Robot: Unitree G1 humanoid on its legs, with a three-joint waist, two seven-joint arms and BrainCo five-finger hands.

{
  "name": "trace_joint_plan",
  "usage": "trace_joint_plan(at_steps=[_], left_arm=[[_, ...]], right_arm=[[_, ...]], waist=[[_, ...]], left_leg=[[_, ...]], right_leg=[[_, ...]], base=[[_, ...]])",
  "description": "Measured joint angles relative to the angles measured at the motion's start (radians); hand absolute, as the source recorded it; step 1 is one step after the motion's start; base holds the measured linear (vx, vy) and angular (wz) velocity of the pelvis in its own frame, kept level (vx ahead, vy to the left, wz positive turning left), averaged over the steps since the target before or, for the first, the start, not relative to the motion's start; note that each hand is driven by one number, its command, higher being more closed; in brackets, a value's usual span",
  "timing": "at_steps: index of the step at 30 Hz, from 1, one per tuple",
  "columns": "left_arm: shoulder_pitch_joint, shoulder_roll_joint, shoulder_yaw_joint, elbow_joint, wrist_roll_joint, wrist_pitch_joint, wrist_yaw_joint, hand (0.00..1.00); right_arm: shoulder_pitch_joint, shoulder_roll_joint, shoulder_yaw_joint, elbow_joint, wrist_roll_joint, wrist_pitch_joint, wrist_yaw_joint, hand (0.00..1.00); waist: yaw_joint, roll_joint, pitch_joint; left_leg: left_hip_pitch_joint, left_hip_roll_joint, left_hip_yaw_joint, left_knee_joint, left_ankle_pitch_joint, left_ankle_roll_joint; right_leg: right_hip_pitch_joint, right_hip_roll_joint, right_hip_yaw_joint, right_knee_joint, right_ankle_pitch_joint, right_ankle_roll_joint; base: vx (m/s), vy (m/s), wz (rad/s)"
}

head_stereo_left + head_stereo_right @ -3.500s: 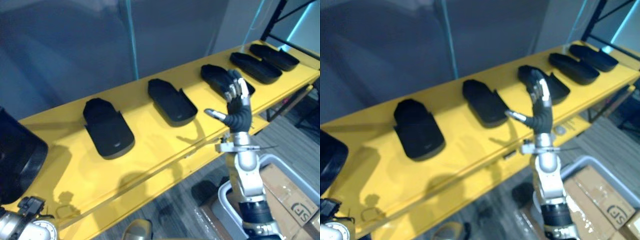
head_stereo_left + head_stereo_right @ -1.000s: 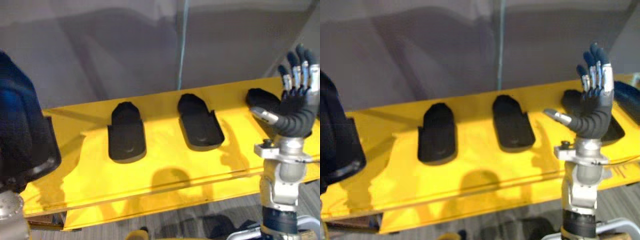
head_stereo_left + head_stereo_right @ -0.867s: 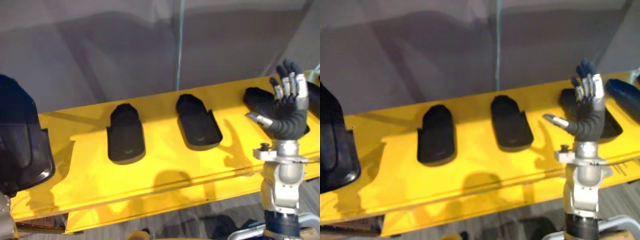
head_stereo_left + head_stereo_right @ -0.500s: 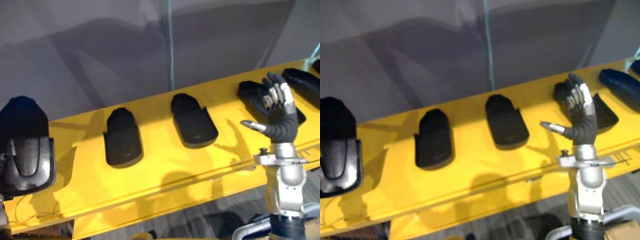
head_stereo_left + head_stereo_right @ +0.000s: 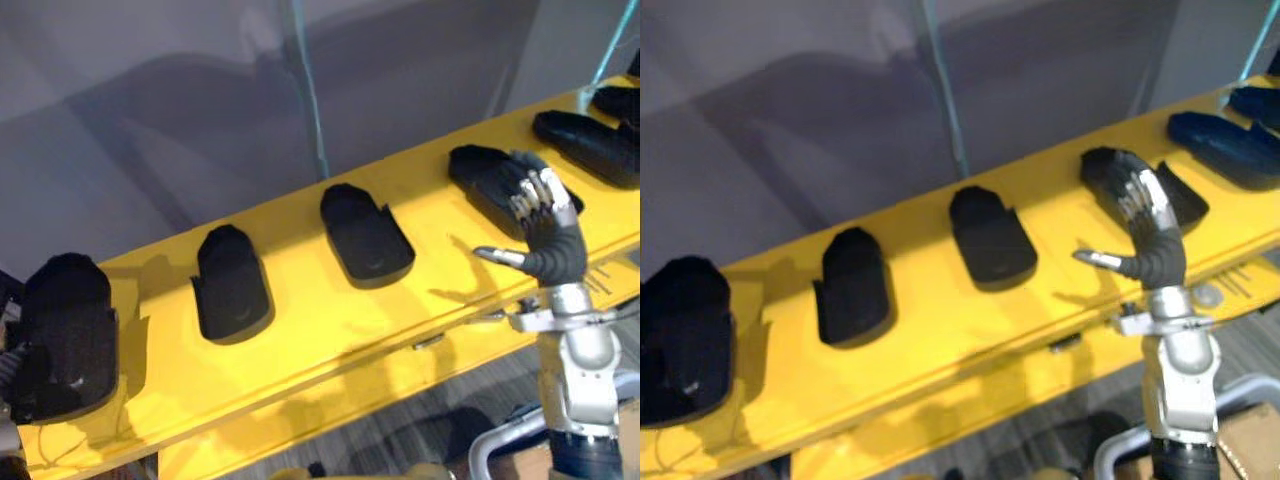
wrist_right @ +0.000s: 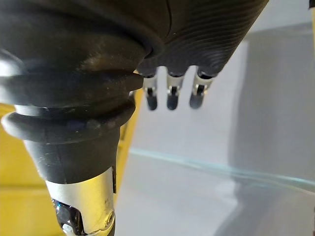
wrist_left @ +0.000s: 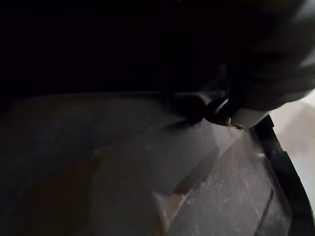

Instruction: Walk over and take plastic housings, then place them on the shelf

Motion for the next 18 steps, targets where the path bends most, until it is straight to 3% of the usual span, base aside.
trace_joint_plan(at_steps=[4,12,14,18], left_arm=[[0.012,-0.018,0.0,0.012,0.039,0.011,0.0,1.0],[0.026,-0.048,-0.005,0.012,0.033,0.007,0.005,1.0],[0.027,-0.049,-0.005,0.009,0.024,0.007,0.013,1.0],[0.001,-0.051,-0.025,-0.023,-0.005,0.002,0.056,1.0]], right_arm=[[0.0,-0.004,0.0,-0.039,0.0,0.027,0.02,0.0],[-0.012,-0.036,0.0,-0.079,0.011,0.034,0.032,0.0],[-0.053,-0.037,0.007,-0.104,0.041,0.034,0.074,0.0],[-0.121,-0.054,0.062,-0.111,0.073,0.032,0.142,0.0]], waist=[[-0.008,0.012,0.012],[-0.027,0.023,0.031],[-0.042,0.027,0.061],[-0.044,0.023,0.09]], left_leg=[[0.0,-0.005,0.019,0.002,0.001,0.004],[-0.017,-0.021,0.039,0.006,0.001,0.005],[-0.024,-0.028,0.041,0.012,0.002,0.007],[-0.058,-0.034,0.04,0.035,0.001,0.007]], right_leg=[[-0.02,-0.008,0.02,0.023,-0.007,0.003],[-0.066,-0.032,0.035,0.072,-0.028,0.011],[-0.081,-0.042,0.044,0.094,-0.037,0.016],[-0.11,-0.053,0.04,0.12,-0.044,0.015]], base=[[-0.01,0.017,-0.09],[0.0,0.009,-0.01],[-0.04,0.014,-0.01],[-0.03,0.0,0.08]])
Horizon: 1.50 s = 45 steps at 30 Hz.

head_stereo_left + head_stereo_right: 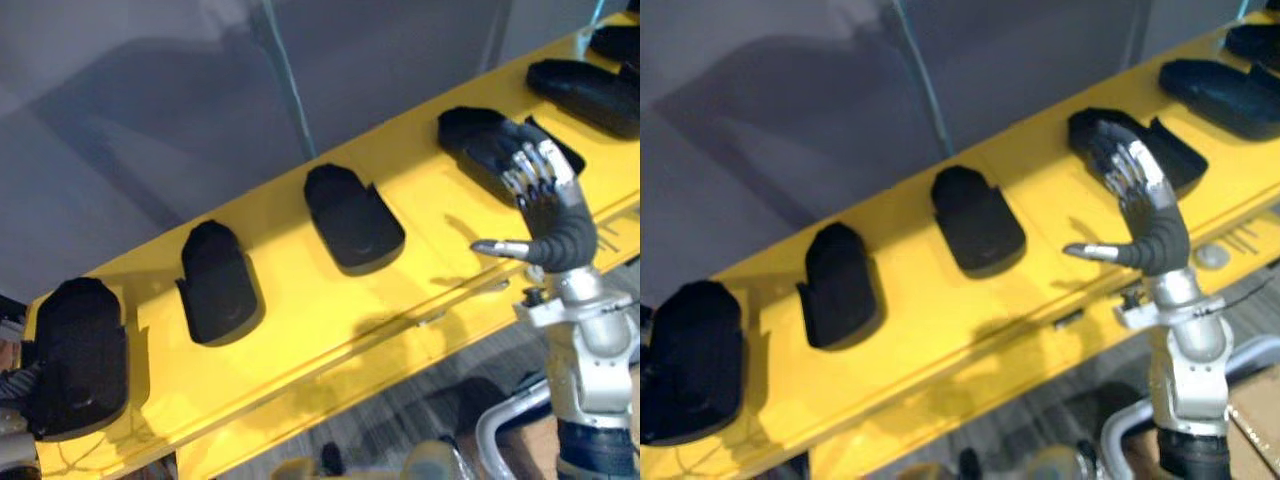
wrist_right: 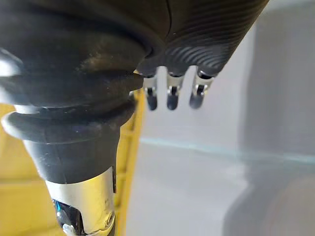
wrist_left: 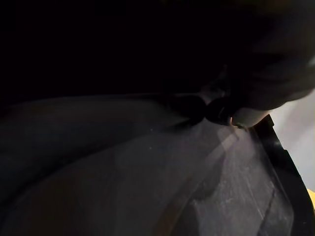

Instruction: Walk over and take plastic housings, then place them on the shelf

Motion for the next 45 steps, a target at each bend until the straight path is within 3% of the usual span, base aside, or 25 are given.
trace_joint_plan(at_steps=[4,9,14,16,20,23,28,34,39,45], left_arm=[[-0.071,0.0,-0.016,-0.04,-0.059,-0.042,0.056,1.0],[-0.169,0.0,-0.056,-0.066,-0.059,-0.083,0.114,1.0],[-0.259,0.024,-0.08,-0.067,-0.083,-0.096,0.141,1.0],[-0.32,0.069,-0.122,-0.066,-0.085,-0.098,0.14,1.0],[-0.429,0.117,-0.145,-0.023,-0.085,-0.096,0.131,1.0],[-0.488,0.144,-0.175,0.013,-0.085,-0.092,0.104,1.0],[-0.526,0.174,-0.212,0.051,-0.084,-0.085,0.062,1.0],[-0.528,0.214,-0.252,0.093,-0.085,-0.015,-0.056,1.0],[-0.542,0.225,-0.252,0.12,-0.085,-0.011,-0.106,1.0],[-0.542,0.291,-0.249,0.162,-0.08,-0.012,-0.153,1.0]], right_arm=[[-0.107,-0.005,0.124,0.002,0.018,-0.01,0.106,0.0],[-0.281,-0.002,0.266,0.059,0.035,-0.047,0.187,0.0],[-0.359,0.021,0.321,0.116,0.034,-0.049,0.19,0.0],[-0.368,0.03,0.324,0.147,0.032,-0.049,0.185,0.0],[-0.397,0.034,0.326,0.164,0.021,-0.061,0.158,0.0],[-0.4,0.034,0.314,0.174,0.004,-0.084,0.139,0.0],[-0.427,0.032,0.299,0.194,0.003,-0.086,0.121,0.0],[-0.439,0.027,0.279,0.194,0.001,-0.086,0.122,0.0],[-0.439,0.017,0.262,0.194,0.002,-0.086,0.122,0.0],[-0.439,0.015,0.258,0.194,0.002,-0.086,0.122,0.0]], waist=[[0.011,-0.021,0.033],[0.055,-0.056,0.064],[0.095,-0.066,0.108],[0.117,-0.078,0.13],[0.131,-0.085,0.158],[0.139,-0.087,0.166],[0.156,-0.088,0.166],[0.164,-0.091,0.172],[0.165,-0.092,0.179],[0.166,-0.092,0.179]], left_leg=[[-0.046,0.001,-0.027,0.026,0.001,0.002],[-0.1,0.006,-0.065,0.067,0.001,0.002],[-0.167,0.024,-0.09,0.115,-0.01,0.006],[-0.189,0.029,-0.104,0.128,-0.011,0.006],[-0.225,0.034,-0.116,0.142,-0.011,0.007],[-0.248,0.037,-0.126,0.147,-0.011,0.007],[-0.273,0.05,-0.127,0.16,-0.011,0.007],[-0.274,0.067,-0.124,0.16,-0.011,0.006],[-0.274,0.075,-0.122,0.16,-0.01,0.006],[-0.269,0.083,-0.11,0.161,-0.009,0.005]], right_leg=[[-0.017,-0.003,-0.031,0.008,0.0,-0.001],[-0.019,0.001,-0.08,-0.002,0.002,-0.002],[-0.01,0.029,-0.127,-0.063,0.034,-0.007],[-0.004,0.043,-0.139,-0.096,0.053,-0.01],[-0.005,0.058,-0.156,-0.139,0.082,-0.014],[-0.01,0.071,-0.161,-0.162,0.096,-0.016],[-0.016,0.09,-0.16,-0.195,0.112,-0.022],[-0.016,0.107,-0.153,-0.211,0.121,-0.031],[-0.017,0.115,-0.151,-0.216,0.126,-0.035],[-0.016,0.121,-0.142,-0.22,0.128,-0.036]], base=[[-0.03,-0.018,0.25],[0.01,-0.016,0.29],[0.0,-0.009,0.19],[0.01,-0.002,0.13],[-0.01,-0.003,0.07],[-0.01,-0.013,0.05],[0.0,-0.015,-0.02],[0.0,-0.021,-0.06],[-0.01,-0.004,-0.02],[0.0,-0.007,-0.05]])
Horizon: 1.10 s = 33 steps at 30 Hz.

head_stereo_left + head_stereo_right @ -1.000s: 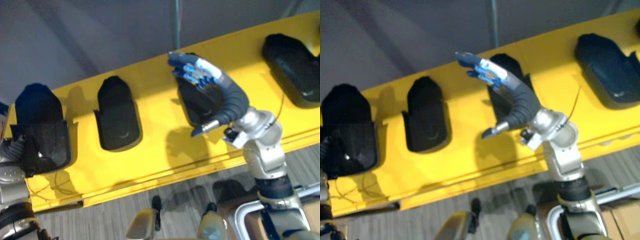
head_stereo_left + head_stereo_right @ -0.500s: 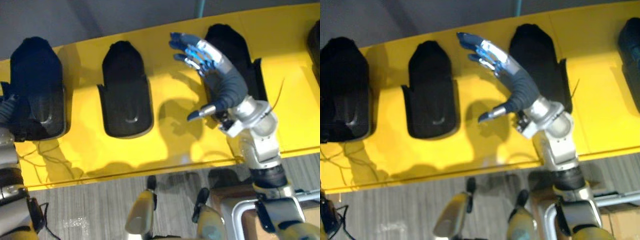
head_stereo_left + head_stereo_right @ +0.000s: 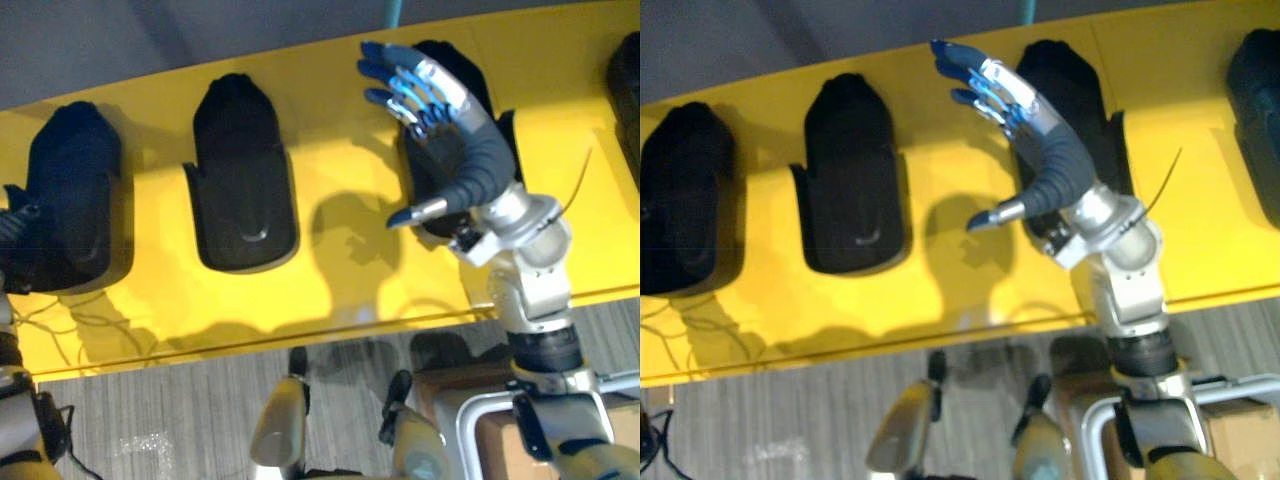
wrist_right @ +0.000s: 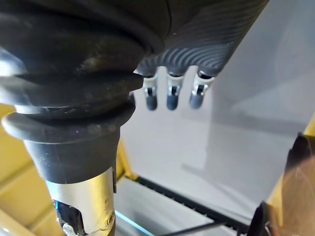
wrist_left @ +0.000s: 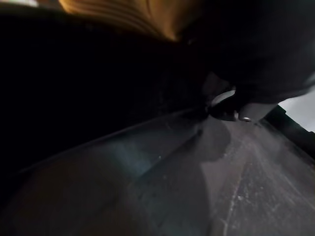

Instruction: Walk over and take plastic housings, then place them on the shelf

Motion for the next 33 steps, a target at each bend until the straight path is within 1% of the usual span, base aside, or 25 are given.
trace_joint_plan(at_steps=[1,6,8,11,14,15,17,19,20,21,22,23,24,25,26,27,28,29,30,31,32,33], left_arm=[[0.0,0.0,0.003,0.008,0.002,0.0,-0.001,0.0],[0.014,0.001,0.009,0.035,0.004,0.002,-0.011,0.0],[0.019,0.001,0.009,0.039,0.006,0.003,0.01,0.0],[0.018,0.006,0.01,0.052,0.007,0.021,0.09,0.0],[0.006,0.013,0.01,0.068,0.006,0.031,0.136,0.0],[-0.004,0.022,0.01,0.078,0.006,0.039,0.158,0.0],[-0.022,0.035,0.01,0.091,0.008,0.039,0.204,0.0],[-0.052,0.04,0.01,0.097,0.007,0.036,0.316,0.0],[-0.061,0.04,0.01,0.099,0.006,0.036,0.346,0.0],[-0.07,0.049,0.01,0.099,0.005,0.03,0.397,0.0],[-0.081,0.063,0.009,0.099,-0.006,0.003,0.46,0.0],[-0.088,0.068,0.009,0.099,-0.006,-0.018,0.499,0.0],[-0.105,0.07,0.008,0.09,-0.008,-0.061,0.566,0.0],[-0.107,0.07,0.007,0.067,-0.037,-0.112,0.621,0.0],[-0.106,0.07,0.007,0.052,-0.053,-0.131,0.644,0.0],[-0.106,0.069,0.007,0.029,-0.057,-0.163,0.677,0.0],[-0.09,0.054,0.01,-0.03,-0.088,-0.222,0.717,0.0],[-0.082,0.033,0.02,-0.069,-0.101,-0.241,0.725,0.0],[-0.049,-0.015,0.045,-0.154,-0.137,-0.287,0.728,0.0],[-0.03,-0.041,0.055,-0.193,-0.142,-0.308,0.728,0.0],[0.031,-0.097,0.062,-0.285,-0.161,-0.348,0.726,0.0],[0.053,-0.121,0.068,-0.319,-0.162,-0.357,0.721,0.0]], right_arm=[[0.0,-0.003,0.0,0.0,0.0,0.002,0.0,0.0],[0.001,-0.007,0.002,0.0,0.0,0.01,0.0,0.0],[0.001,-0.01,0.003,0.0,0.0,0.017,0.0,0.0],[0.004,-0.01,0.006,0.001,0.0,0.019,-0.002,0.0],[0.007,-0.01,0.007,0.003,0.0,0.018,-0.008,0.0],[0.009,-0.01,0.01,0.006,0.0,0.018,-0.015,0.0],[0.012,-0.01,0.019,0.012,0.0,0.018,-0.029,0.0],[0.018,-0.008,0.031,0.013,0.0,0.017,-0.054,0.0],[0.023,-0.007,0.033,0.014,0.0,0.016,-0.06,0.0],[0.029,-0.001,0.033,0.015,-0.001,0.013,-0.072,0.0],[0.031,0.005,0.033,0.019,-0.001,0.002,-0.09,0.0],[0.033,0.009,0.033,0.022,-0.001,-0.003,-0.1,0.0],[0.04,0.018,0.032,0.033,-0.001,-0.008,-0.119,0.0],[0.06,0.039,0.032,0.044,-0.005,-0.011,-0.137,0.0],[0.074,0.048,0.032,0.045,-0.008,-0.012,-0.144,0.0],[0.096,0.061,0.032,0.045,-0.012,-0.019,-0.154,0.0],[0.128,0.073,0.028,0.045,-0.018,-0.031,-0.16,0.0],[0.142,0.076,0.022,0.045,-0.02,-0.033,-0.16,0.0],[0.166,0.084,0.009,0.045,-0.033,-0.039,-0.166,0.0],[0.18,0.088,0.0,0.044,-0.039,-0.043,-0.169,0.0],[0.211,0.096,-0.026,0.043,-0.043,-0.05,-0.175,0.0],[0.22,0.1,-0.04,0.042,-0.043,-0.051,-0.176,0.0]], waist=[[0.001,0.0,0.0],[0.002,0.0,0.0],[0.003,0.0,0.0],[0.003,0.0,0.0],[0.003,0.0,0.0],[0.003,0.0,0.0],[0.003,-0.001,-0.001],[0.004,-0.002,-0.002],[0.004,-0.005,-0.005],[0.005,-0.01,-0.015],[0.003,-0.018,-0.021],[0.003,-0.023,-0.024],[0.002,-0.025,-0.025],[0.001,-0.033,-0.03],[0.0,-0.036,-0.035],[-0.002,-0.039,-0.05],[-0.002,-0.047,-0.072],[-0.001,-0.048,-0.082],[-0.001,-0.049,-0.102],[-0.002,-0.05,-0.117],[-0.003,-0.051,-0.162],[-0.004,-0.052,-0.172]], left_leg=[[0.004,0.001,0.001,0.0,0.0,0.0],[0.017,0.003,0.004,0.0,0.001,0.0],[0.017,0.004,0.003,-0.001,0.002,-0.002],[0.017,0.004,0.003,-0.009,0.005,-0.006],[0.017,0.003,0.004,-0.02,0.014,-0.006],[0.017,0.005,0.004,-0.02,0.015,-0.007],[0.02,0.006,0.003,-0.02,0.016,-0.008],[0.032,0.008,0.002,-0.023,0.017,-0.011],[0.035,0.009,0.002,-0.024,0.018,-0.011],[0.035,0.01,0.003,-0.027,0.021,-0.013],[0.036,0.01,0.004,-0.035,0.027,-0.013],[0.038,0.01,0.004,-0.042,0.032,-0.015],[0.049,0.01,0.003,-0.052,0.034,-0.015],[0.066,0.01,0.004,-0.057,0.037,-0.016],[0.071,0.01,0.005,-0.058,0.037,-0.016],[0.075,0.01,0.004,-0.06,0.037,-0.016],[0.092,0.009,0.004,-0.074,0.038,-0.017],[0.1,0.007,0.005,-0.08,0.039,-0.018],[0.126,0.003,0.006,-0.1,0.042,-0.019],[0.137,0.002,0.006,-0.108,0.043,-0.019],[0.152,0.0,0.011,-0.129,0.048,-0.021],[0.162,0.0,0.012,-0.138,0.051,-0.021]], right_leg=[[0.003,0.0,0.001,0.0,0.0,0.0],[0.011,0.001,0.01,-0.001,0.0,0.0],[0.011,0.002,0.01,-0.001,0.002,-0.002],[0.012,0.005,0.01,-0.013,0.012,-0.003],[0.016,0.007,0.009,-0.032,0.025,-0.004],[0.02,0.01,0.009,-0.04,0.03,-0.004],[0.026,0.013,0.007,-0.043,0.031,-0.004],[0.04,0.017,0.006,-0.05,0.033,-0.006],[0.044,0.018,0.006,-0.053,0.034,-0.007],[0.045,0.02,0.006,-0.061,0.038,-0.009],[0.046,0.022,0.006,-0.071,0.045,-0.01],[0.048,0.022,0.006,-0.077,0.049,-0.011],[0.062,0.025,0.004,-0.09,0.055,-0.011],[0.082,0.026,0.002,-0.103,0.059,-0.011],[0.089,0.027,0.002,-0.109,0.06,-0.011],[0.097,0.029,-0.002,-0.118,0.063,-0.012],[0.114,0.036,-0.004,-0.134,0.069,-0.013],[0.12,0.036,-0.005,-0.135,0.069,-0.013],[0.139,0.034,-0.007,-0.139,0.069,-0.014],[0.147,0.033,-0.008,-0.143,0.069,-0.014],[0.152,0.032,-0.008,-0.146,0.068,-0.015],[0.157,0.032,-0.007,-0.146,0.067,-0.016]], base=[[0.01,-0.007,-0.04],[0.0,-0.003,-0.05],[0.0,0.0,0.0],[0.0,0.0,0.0],[0.0,0.0,0.0],[0.0,0.0,0.0],[0.0,0.0,0.0],[0.0,0.0,0.0],[0.0,0.0,0.0],[0.0,0.0,0.0],[0.0,0.0,0.0],[0.0,0.0,0.0],[0.0,0.0,0.0],[0.0,0.0,0.0],[0.0,0.0,0.0],[0.0,0.0,0.0],[0.0,0.0,0.0],[0.0,0.0,0.0],[0.0,0.0,0.0],[0.0,0.0,0.0],[0.03,0.001,-0.04],[0.03,-0.006,-0.06]])
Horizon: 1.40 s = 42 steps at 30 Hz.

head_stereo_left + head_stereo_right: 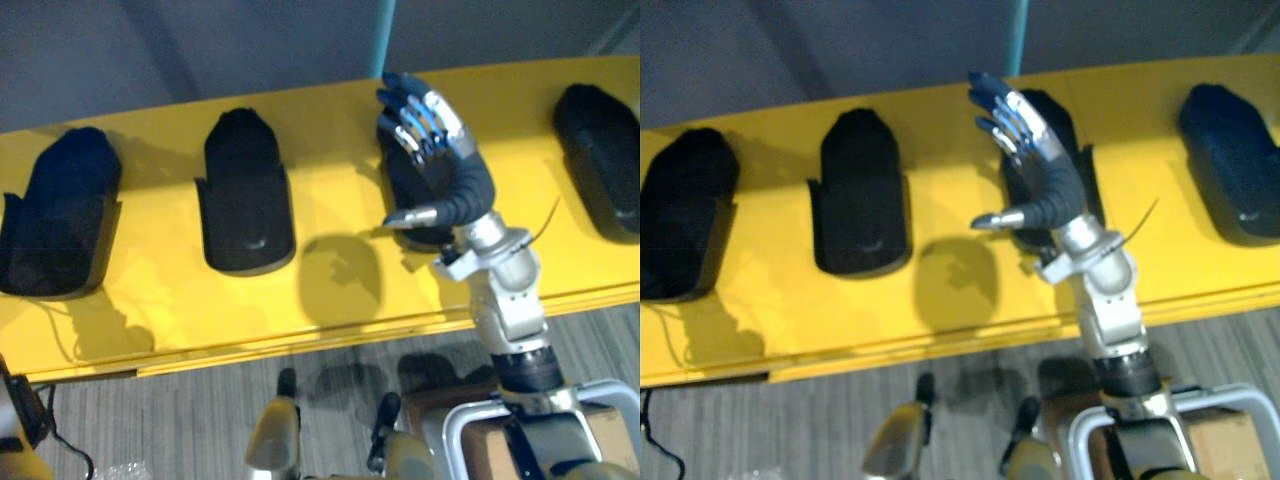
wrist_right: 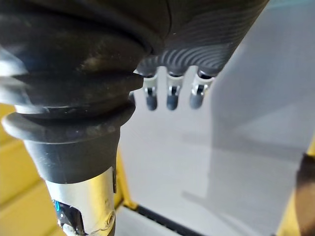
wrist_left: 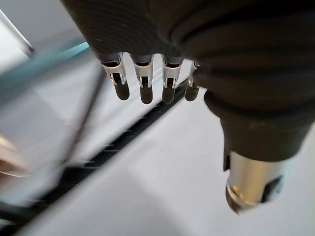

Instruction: Walk over and take plastic housings, then place them on the shelf

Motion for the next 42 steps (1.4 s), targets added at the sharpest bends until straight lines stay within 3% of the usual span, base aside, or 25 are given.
trace_joint_plan(at_steps=[2,6,10,13,18,24,28,31,37,42], left_arm=[[0.103,-0.109,0.043,-0.12,0.001,-0.006,-0.018,0.0],[0.22,-0.203,0.082,-0.15,0.005,0.015,-0.029,0.0],[0.34,-0.282,0.141,-0.165,-0.037,0.11,-0.043,0.0],[0.398,-0.286,0.178,-0.094,-0.106,0.141,-0.016,0.0],[0.418,-0.289,0.253,-0.004,-0.128,0.139,0.082,0.0],[0.419,-0.288,0.274,0.041,-0.127,0.159,0.094,0.0],[0.419,-0.27,0.303,0.082,-0.127,0.214,0.026,0.0],[0.417,-0.263,0.301,0.097,-0.128,0.221,-0.062,0.0],[0.395,-0.226,0.272,0.137,-0.257,0.195,-0.22,0.0],[0.39,-0.213,0.211,0.178,-0.327,0.152,-0.274,0.0]], right_arm=[[0.038,0.012,-0.062,0.0,0.005,-0.007,-0.001,0.0],[0.088,0.023,-0.098,-0.003,0.008,-0.02,0.002,0.0],[0.165,0.024,-0.113,-0.005,0.005,-0.018,0.013,0.0],[0.19,0.024,-0.133,-0.005,0.005,-0.011,0.028,0.0],[0.192,0.024,-0.142,-0.004,0.005,0.008,0.028,0.0],[0.195,0.022,-0.115,-0.003,-0.004,0.024,0.023,0.0],[0.197,0.013,-0.083,-0.003,-0.004,0.03,0.02,0.0],[0.197,0.003,-0.083,-0.002,-0.003,0.044,0.02,0.0],[0.197,-0.016,-0.082,0.002,-0.002,0.057,0.033,0.0],[0.198,-0.018,-0.072,0.006,-0.003,0.058,0.045,0.0]], waist=[[-0.003,0.004,-0.038],[-0.018,0.011,-0.067],[-0.027,0.008,-0.08],[-0.027,0.003,-0.092],[-0.026,-0.006,-0.102],[-0.028,-0.01,-0.104],[-0.029,-0.011,-0.104],[-0.028,-0.011,-0.104],[-0.031,-0.011,-0.104],[-0.038,-0.012,-0.102]], left_leg=[[0.048,0.004,0.015,-0.04,0.01,-0.004],[0.087,0.006,0.022,-0.077,0.025,-0.006],[0.117,0.007,0.029,-0.11,0.037,-0.006],[0.13,0.006,0.03,-0.127,0.047,-0.006],[0.133,0.002,0.024,-0.131,0.051,-0.004],[0.133,-0.014,0.017,-0.133,0.051,0.003],[0.131,-0.014,0.017,-0.132,0.05,0.003],[0.129,-0.015,0.017,-0.127,0.052,0.003],[0.112,-0.015,0.016,-0.112,0.048,0.004],[0.096,-0.007,0.017,-0.079,0.034,0.001]], right_leg=[[0.027,0.002,0.003,-0.006,-0.004,-0.005],[0.045,0.004,0.015,-0.008,-0.004,-0.006],[0.059,0.003,0.018,-0.009,-0.005,-0.007],[0.061,0.002,0.018,-0.008,-0.005,-0.006],[0.064,-0.003,0.012,0.0,-0.006,-0.007],[0.077,-0.02,-0.007,0.008,-0.021,-0.003],[0.073,-0.023,-0.008,0.013,-0.025,-0.002],[0.072,-0.029,-0.008,0.014,-0.025,-0.002],[0.059,-0.023,-0.005,0.024,-0.021,0.003],[0.047,-0.017,0.001,0.031,-0.023,0.001]], base=[[0.01,-0.022,-0.11],[0.0,-0.012,-0.08],[-0.01,-0.003,-0.01],[0.0,0.0,0.0],[-0.01,0.006,0.04],[-0.04,0.017,0.07],[0.0,0.0,0.0],[0.0,0.0,0.0],[0.02,0.003,0.01],[0.0,-0.001,-0.02]])
